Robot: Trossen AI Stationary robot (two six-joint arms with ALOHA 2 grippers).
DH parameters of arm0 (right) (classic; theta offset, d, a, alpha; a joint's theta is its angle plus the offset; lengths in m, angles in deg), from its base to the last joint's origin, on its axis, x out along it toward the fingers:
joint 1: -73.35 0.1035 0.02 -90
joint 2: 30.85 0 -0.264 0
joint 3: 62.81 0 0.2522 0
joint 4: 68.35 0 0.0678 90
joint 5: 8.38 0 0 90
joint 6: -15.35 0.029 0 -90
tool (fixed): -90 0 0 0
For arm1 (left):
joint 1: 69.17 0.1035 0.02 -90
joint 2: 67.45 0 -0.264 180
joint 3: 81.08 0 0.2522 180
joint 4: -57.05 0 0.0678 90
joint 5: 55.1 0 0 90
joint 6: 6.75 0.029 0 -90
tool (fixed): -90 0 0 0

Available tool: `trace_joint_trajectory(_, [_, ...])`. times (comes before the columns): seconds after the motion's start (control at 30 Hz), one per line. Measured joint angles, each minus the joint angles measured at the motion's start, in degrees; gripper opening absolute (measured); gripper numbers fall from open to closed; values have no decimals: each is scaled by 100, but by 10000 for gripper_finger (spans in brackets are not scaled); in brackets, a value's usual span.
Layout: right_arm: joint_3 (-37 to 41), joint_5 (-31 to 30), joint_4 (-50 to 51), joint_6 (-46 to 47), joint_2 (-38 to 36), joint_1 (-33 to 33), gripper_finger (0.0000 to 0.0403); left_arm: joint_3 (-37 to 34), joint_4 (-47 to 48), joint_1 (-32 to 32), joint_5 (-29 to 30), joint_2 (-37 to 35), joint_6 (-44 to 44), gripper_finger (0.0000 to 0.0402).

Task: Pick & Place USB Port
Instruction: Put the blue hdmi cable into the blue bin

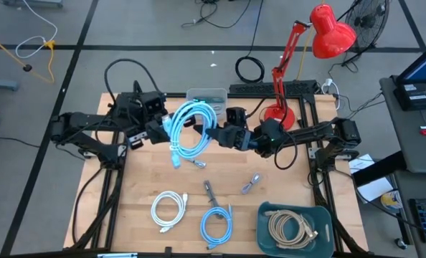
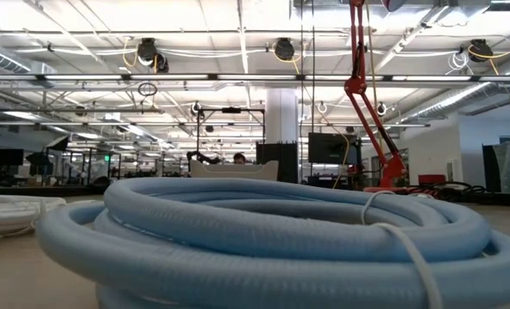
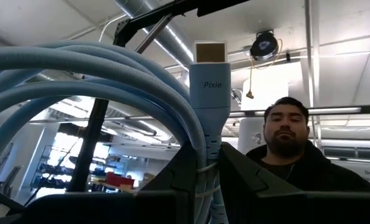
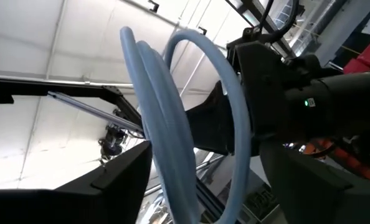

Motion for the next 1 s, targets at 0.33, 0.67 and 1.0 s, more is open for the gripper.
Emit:
trace_joint_trajectory(0.33, [0,159,2,170,0,0,143,0,418,-31,-58,-1,62,46])
trace_joint_trajectory(0.67, [0,310,6,153,0,2,32,0,384,30,-273,-57,-446,47])
trace_joint_trajectory(1.0, [-2,302,52,371,2,4,29,0,1344,285,-267,-502,-559,118])
